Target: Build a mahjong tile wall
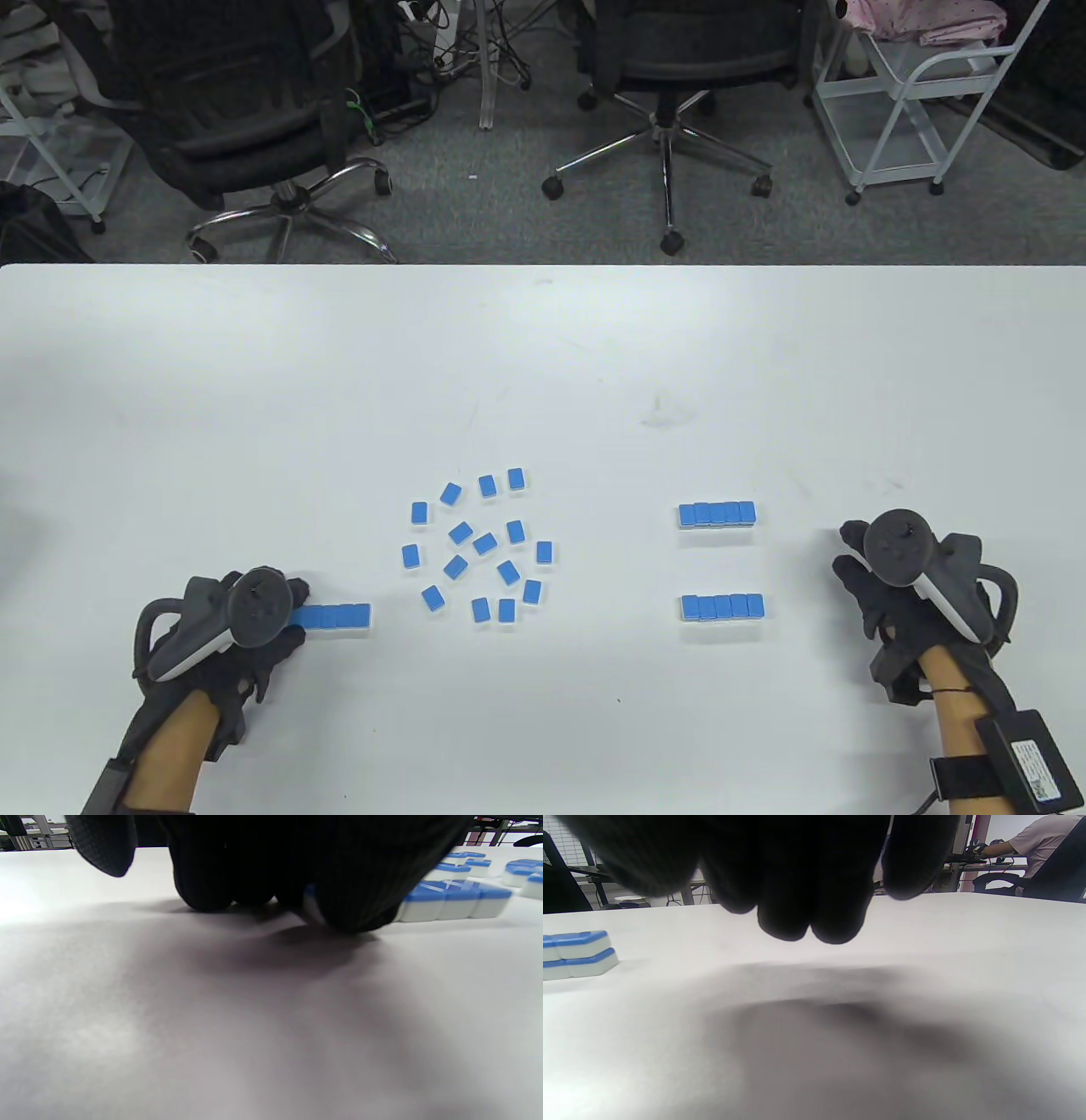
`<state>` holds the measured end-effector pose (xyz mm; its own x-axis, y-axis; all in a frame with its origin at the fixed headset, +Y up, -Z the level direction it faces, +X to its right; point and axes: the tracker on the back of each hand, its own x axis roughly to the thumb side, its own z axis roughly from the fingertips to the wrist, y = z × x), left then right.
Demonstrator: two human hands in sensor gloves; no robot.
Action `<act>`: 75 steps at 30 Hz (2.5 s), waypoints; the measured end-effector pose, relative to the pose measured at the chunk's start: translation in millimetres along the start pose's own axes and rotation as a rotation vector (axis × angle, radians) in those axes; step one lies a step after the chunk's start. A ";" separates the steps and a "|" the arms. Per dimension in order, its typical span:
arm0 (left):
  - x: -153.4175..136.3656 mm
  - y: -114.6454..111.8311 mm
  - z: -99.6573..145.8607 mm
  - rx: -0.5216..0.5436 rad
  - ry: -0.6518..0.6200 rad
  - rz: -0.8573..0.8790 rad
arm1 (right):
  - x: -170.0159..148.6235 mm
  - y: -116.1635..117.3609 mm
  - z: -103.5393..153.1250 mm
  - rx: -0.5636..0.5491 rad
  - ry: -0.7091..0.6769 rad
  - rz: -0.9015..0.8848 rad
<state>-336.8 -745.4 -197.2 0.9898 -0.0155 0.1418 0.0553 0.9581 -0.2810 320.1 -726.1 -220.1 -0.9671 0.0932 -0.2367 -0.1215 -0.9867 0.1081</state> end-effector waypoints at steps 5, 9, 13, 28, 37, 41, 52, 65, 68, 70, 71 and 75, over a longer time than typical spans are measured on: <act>0.1 -0.1 0.1 -0.005 0.001 0.004 | -0.2 0.3 0.2 0.002 0.000 0.001; -2.6 3.5 0.6 -0.023 -0.006 0.034 | 0.1 0.6 0.5 0.005 0.000 0.002; -3.5 19.3 5.5 0.061 -0.011 0.094 | -0.3 -1.9 1.5 -0.005 -0.002 -0.003; 119.8 51.9 -59.8 0.057 -0.108 -0.311 | -6.1 -5.8 0.9 -0.010 0.008 -0.016; 130.9 33.3 -81.8 0.006 -0.090 -0.318 | -6.4 -5.8 -0.1 -0.006 0.002 -0.012; 125.0 33.4 -79.2 -0.005 -0.098 -0.273 | -5.4 -5.2 0.3 -0.001 0.000 -0.008; -12.2 35.5 -13.3 0.036 0.084 0.205 | -3.4 -4.3 0.3 0.004 -0.004 -0.008; -27.5 4.2 4.6 -0.026 0.030 0.333 | -3.0 -3.1 0.9 0.020 0.014 -0.016; -23.8 4.3 4.5 -0.037 0.023 0.295 | -3.4 -2.9 0.7 0.025 0.019 -0.019; -23.1 4.0 4.7 -0.037 0.020 0.294 | -3.3 -2.7 0.7 0.033 0.021 -0.020; -22.9 3.7 4.7 -0.039 0.019 0.293 | -3.2 -2.8 0.8 0.035 0.021 -0.019; -17.9 3.4 3.9 -0.045 0.012 0.248 | -3.0 -2.9 0.5 0.035 0.017 -0.017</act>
<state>-354.9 -740.7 -196.9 0.9754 0.2144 0.0519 -0.1837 0.9195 -0.3475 323.2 -723.5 -219.2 -0.9609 0.1078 -0.2552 -0.1464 -0.9796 0.1377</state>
